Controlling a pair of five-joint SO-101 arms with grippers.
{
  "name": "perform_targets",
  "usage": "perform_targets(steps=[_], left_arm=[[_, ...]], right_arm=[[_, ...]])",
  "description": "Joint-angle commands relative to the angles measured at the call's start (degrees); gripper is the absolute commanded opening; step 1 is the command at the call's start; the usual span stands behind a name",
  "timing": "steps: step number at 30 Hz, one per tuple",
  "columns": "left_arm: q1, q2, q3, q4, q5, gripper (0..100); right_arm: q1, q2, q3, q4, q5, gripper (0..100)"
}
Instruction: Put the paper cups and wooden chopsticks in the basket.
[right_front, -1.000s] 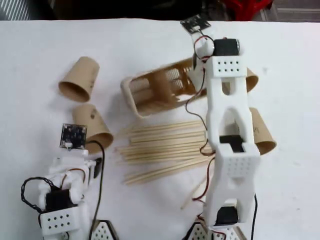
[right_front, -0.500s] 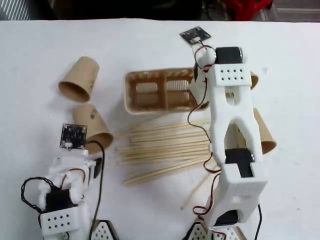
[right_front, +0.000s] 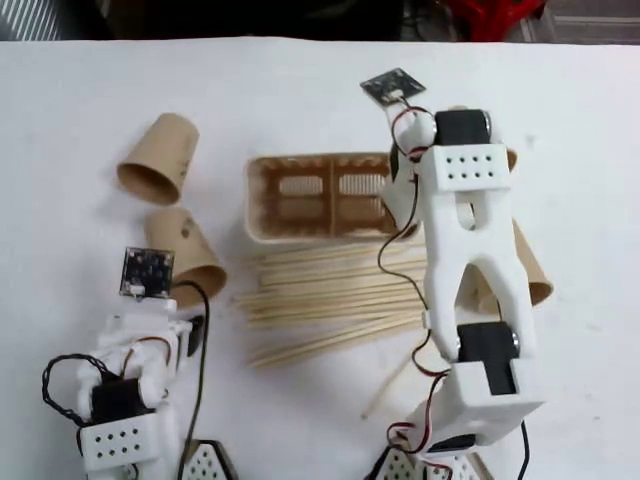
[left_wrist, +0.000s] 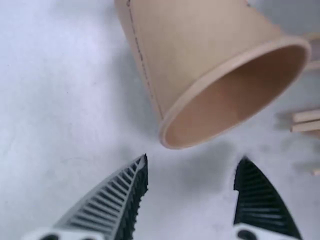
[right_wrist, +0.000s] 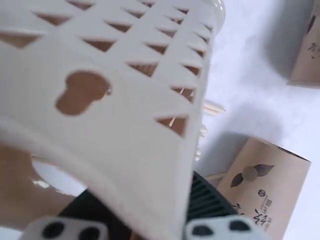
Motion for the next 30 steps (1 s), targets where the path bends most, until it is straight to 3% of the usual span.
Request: perform_targets(steps=[1, 6, 12, 14, 18, 24, 29, 30], left_arm=[[-0.13, -0.48, -0.26, 0.09, -0.44, 28], [-0.13, -0.48, -0.26, 0.09, -0.44, 28], [-0.13, -0.48, -0.26, 0.09, -0.44, 28], [-0.13, -0.48, -0.26, 0.09, -0.44, 28], [-0.13, -0.48, -0.26, 0.09, -0.44, 28], [-0.13, -0.48, -0.26, 0.09, -0.44, 28], [-0.13, -0.48, -0.26, 0.09, -0.44, 28], [-0.13, -0.48, -0.26, 0.09, -0.44, 28]], right_arm=[[-1.8, -3.03, -2.64, 0.92, -0.09, 1.4], [-1.27, 2.59, -12.84, 0.66, -4.57, 1.9], [-1.54, 11.82, -29.1, 0.4, -7.82, 14.3], [-1.45, 14.29, -32.79, 0.57, -11.78, 12.6], [-1.54, 17.45, -34.37, 0.4, -15.56, 5.3], [-2.51, 17.36, -34.46, -4.0, -15.3, 15.4], [-2.24, 17.45, -34.46, -3.3, -15.74, 0.6], [-2.15, 17.36, -34.46, -2.42, -15.82, 2.4]])
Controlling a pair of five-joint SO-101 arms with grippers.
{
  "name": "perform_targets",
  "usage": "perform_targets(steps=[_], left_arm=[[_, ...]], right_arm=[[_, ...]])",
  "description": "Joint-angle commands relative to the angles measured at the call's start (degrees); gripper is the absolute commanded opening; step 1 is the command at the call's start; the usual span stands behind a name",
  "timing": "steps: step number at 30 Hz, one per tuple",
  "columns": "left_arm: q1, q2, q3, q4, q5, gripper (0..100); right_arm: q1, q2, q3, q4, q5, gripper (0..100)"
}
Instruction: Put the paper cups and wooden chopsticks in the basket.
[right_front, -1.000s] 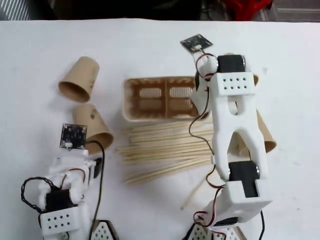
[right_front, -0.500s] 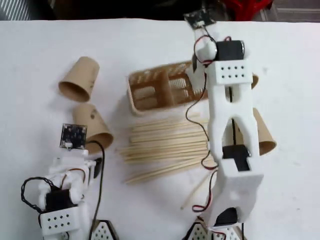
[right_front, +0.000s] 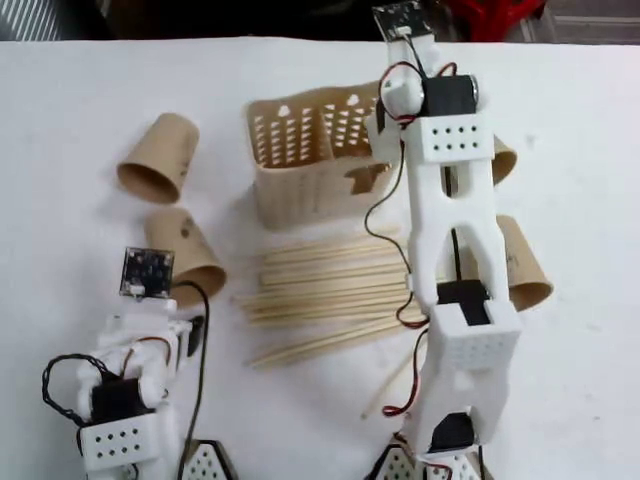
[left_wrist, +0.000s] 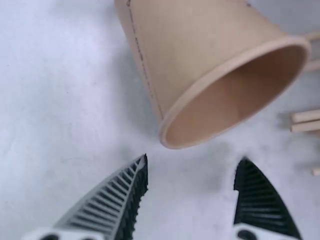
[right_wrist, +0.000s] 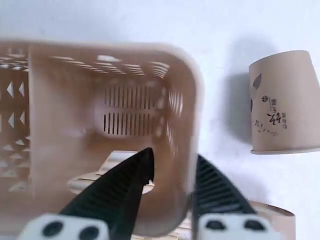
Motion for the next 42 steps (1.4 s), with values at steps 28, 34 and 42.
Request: perform_targets(steps=[28, 34, 42], left_arm=[[-0.13, -0.48, -0.26, 0.09, -0.44, 28], [-0.13, -0.48, -0.26, 0.09, -0.44, 28], [-0.13, -0.48, -0.26, 0.09, -0.44, 28]], right_arm=[[10.59, -5.14, -6.86, 3.56, 17.58, 14.0], [9.45, -7.34, -6.77, 3.65, 17.49, 18.8], [6.73, -8.75, -7.38, 3.56, 13.89, 20.7]])
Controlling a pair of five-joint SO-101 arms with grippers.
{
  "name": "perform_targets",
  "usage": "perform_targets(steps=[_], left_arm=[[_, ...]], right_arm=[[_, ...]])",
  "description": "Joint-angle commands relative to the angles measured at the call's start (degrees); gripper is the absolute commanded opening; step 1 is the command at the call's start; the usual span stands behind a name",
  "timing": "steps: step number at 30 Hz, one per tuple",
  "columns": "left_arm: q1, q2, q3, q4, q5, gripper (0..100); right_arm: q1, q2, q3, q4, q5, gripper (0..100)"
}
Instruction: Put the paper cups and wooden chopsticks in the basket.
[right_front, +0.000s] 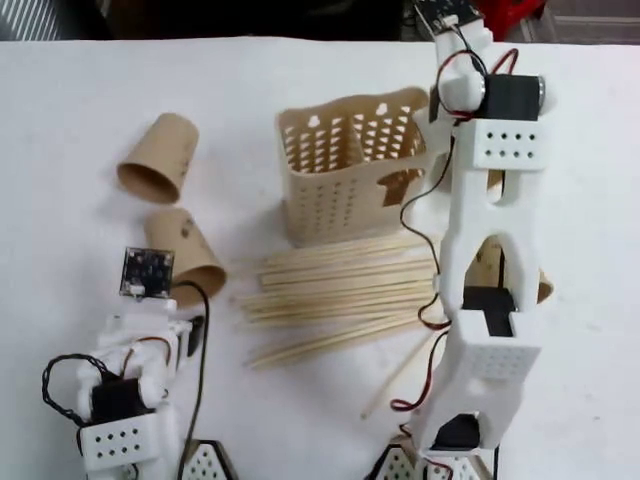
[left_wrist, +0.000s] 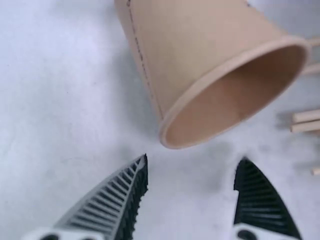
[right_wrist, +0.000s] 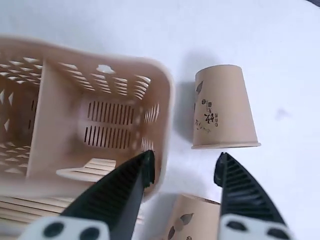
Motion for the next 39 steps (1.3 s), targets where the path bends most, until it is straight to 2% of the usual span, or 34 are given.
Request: perform_targets(steps=[1, 9, 12, 14, 19, 22, 24, 31, 35, 39], left_arm=[[-0.13, -0.48, -0.26, 0.09, -0.44, 28], [-0.13, -0.48, -0.26, 0.09, -0.44, 28], [-0.13, -0.48, -0.26, 0.09, -0.44, 28], [-0.13, -0.48, -0.26, 0.09, -0.44, 28], [-0.13, -0.48, -0.26, 0.09, -0.44, 28], [-0.13, -0.48, -0.26, 0.09, -0.44, 28], [-0.13, -0.48, -0.26, 0.09, -0.44, 28], [-0.13, -0.48, -0.26, 0.09, -0.44, 28], [-0.13, -0.48, -0.26, 0.09, -0.44, 28], [-0.13, -0.48, -0.26, 0.09, -0.44, 28]], right_arm=[[-2.15, -6.2, -2.02, 0.04, -0.62, 20.7], [-2.33, -20.18, -1.76, 0.13, -0.09, 19.2], [1.8, -25.98, 4.04, 0.22, 6.07, 18.4], [5.14, -30.81, 12.4, 0.13, 11.78, 21.2], [14.2, -47.25, 39.47, -0.48, 38.95, 29.2], [20.18, -58.68, 58.2, -5.32, 52.31, 28.6], [23.87, -65.89, 71.74, -11.47, 58.37, 28.3], [33.19, -86.9, 111.82, -35.82, 71.38, 27.2], [35.82, -95.43, 123.96, -42.51, 76.75, 26.9], [35.56, -100.0, 129.32, -44.97, 77.19, 27.0]])
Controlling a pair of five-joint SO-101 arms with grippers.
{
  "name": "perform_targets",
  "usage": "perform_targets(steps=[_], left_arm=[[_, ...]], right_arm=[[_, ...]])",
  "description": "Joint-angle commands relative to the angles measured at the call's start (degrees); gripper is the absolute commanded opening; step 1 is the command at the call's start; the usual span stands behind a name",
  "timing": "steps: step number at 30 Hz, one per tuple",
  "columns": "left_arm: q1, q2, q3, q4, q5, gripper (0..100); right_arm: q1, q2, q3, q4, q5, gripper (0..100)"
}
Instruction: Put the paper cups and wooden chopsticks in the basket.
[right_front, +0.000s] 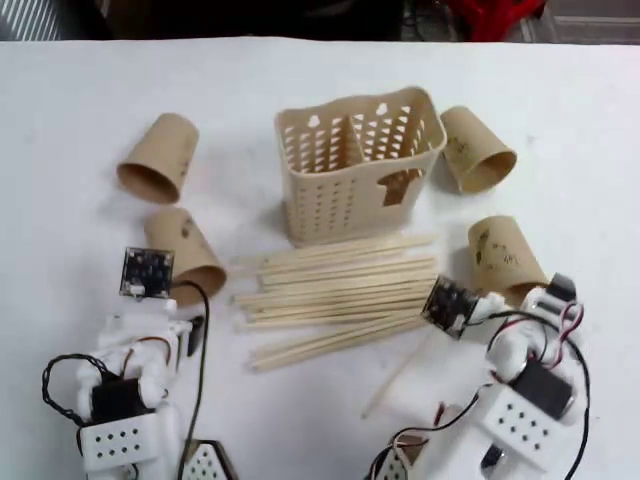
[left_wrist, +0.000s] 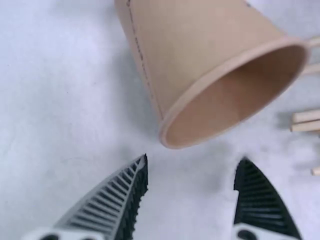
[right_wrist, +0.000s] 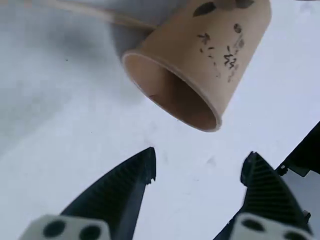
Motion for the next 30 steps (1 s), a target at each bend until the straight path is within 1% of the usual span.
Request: perform_targets(steps=[1, 5, 10, 13, 17, 20, 25, 27, 30], left_arm=[[-0.13, -0.48, -0.26, 0.09, -0.44, 28], [-0.13, -0.48, -0.26, 0.09, -0.44, 28], [-0.13, -0.48, -0.26, 0.09, -0.44, 28], [-0.13, -0.48, -0.26, 0.09, -0.44, 28], [-0.13, -0.48, -0.26, 0.09, -0.44, 28], [-0.13, -0.48, -0.26, 0.09, -0.44, 28], [-0.13, -0.48, -0.26, 0.09, -0.44, 28], [-0.13, -0.48, -0.26, 0.09, -0.44, 28], [-0.13, -0.48, -0.26, 0.09, -0.44, 28]], right_arm=[[0.57, -5.32, 4.66, -4.35, 1.67, 27.0], [-0.31, -5.67, 8.53, -9.98, 1.23, 26.9], [-3.38, -5.67, 12.84, -17.71, -3.96, 26.2], [-5.49, -5.67, 13.54, -18.59, -6.33, 19.3], [-8.22, -5.67, 13.45, -19.47, -11.96, 8.7], [-8.84, -6.02, 13.1, -19.47, -16.97, 1.2], [-6.81, -5.67, 9.67, -17.45, -24.09, 1.6], [-6.2, -5.67, 7.03, -14.02, -26.64, 1.6], [-4.79, -5.67, 0.26, -6.11, -31.3, 1.6]])
